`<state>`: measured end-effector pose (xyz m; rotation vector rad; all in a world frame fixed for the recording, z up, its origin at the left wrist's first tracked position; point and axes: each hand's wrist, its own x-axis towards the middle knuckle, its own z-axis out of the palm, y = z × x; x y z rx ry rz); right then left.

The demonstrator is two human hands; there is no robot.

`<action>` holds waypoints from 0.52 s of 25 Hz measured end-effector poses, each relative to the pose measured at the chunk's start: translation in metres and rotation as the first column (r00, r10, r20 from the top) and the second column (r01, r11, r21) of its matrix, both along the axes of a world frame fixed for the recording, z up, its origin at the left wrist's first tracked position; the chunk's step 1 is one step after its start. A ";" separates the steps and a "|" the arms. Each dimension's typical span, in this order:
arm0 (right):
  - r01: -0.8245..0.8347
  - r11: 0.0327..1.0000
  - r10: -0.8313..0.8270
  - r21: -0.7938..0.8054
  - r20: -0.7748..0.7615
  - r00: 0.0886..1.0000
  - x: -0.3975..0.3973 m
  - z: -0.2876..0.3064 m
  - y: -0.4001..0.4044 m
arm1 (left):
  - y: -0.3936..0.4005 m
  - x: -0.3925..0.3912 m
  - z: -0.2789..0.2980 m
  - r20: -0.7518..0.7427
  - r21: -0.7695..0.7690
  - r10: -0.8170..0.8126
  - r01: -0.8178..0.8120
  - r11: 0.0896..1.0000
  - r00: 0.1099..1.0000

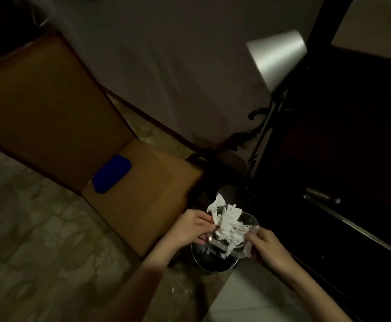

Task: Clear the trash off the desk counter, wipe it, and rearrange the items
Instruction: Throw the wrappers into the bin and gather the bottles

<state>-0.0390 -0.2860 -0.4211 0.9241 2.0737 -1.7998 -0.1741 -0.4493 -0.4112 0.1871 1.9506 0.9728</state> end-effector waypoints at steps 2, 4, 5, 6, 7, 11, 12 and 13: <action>0.035 0.999 -0.037 0.027 0.107 0.994 -0.007 -0.060 -0.003 | -0.005 -0.004 -0.058 0.066 -0.086 0.056 -0.050 0.995 0.996; 0.049 0.995 -0.067 0.092 0.205 0.976 -0.020 -0.115 -0.005 | -0.011 -0.007 -0.105 0.077 -0.137 0.087 -0.076 0.988 0.993; 0.044 0.991 -0.073 0.127 0.240 0.968 -0.029 -0.136 -0.005 | -0.014 -0.009 -0.123 0.075 -0.148 0.100 -0.088 0.985 0.992; 0.002 0.984 -0.052 0.178 0.276 0.960 -0.040 -0.153 -0.006 | -0.016 -0.012 -0.138 0.071 -0.156 0.110 -0.098 0.983 0.991; -0.084 0.965 -0.001 0.250 0.320 0.947 -0.051 -0.169 -0.006 | -0.017 -0.015 -0.152 0.058 -0.165 0.120 -0.109 0.980 0.991; -0.394 0.787 0.148 0.474 0.476 0.867 -0.084 -0.201 -0.014 | -0.016 -0.020 -0.180 0.032 -0.173 0.145 -0.138 0.975 0.989; -0.444 0.745 0.161 0.497 0.512 0.844 -0.087 -0.205 -0.016 | -0.015 -0.019 -0.183 0.037 -0.169 0.146 -0.138 0.976 0.989; -0.480 0.717 0.168 0.506 0.542 0.823 -0.088 -0.209 -0.018 | -0.014 -0.018 -0.185 0.036 -0.170 0.144 -0.136 0.976 0.989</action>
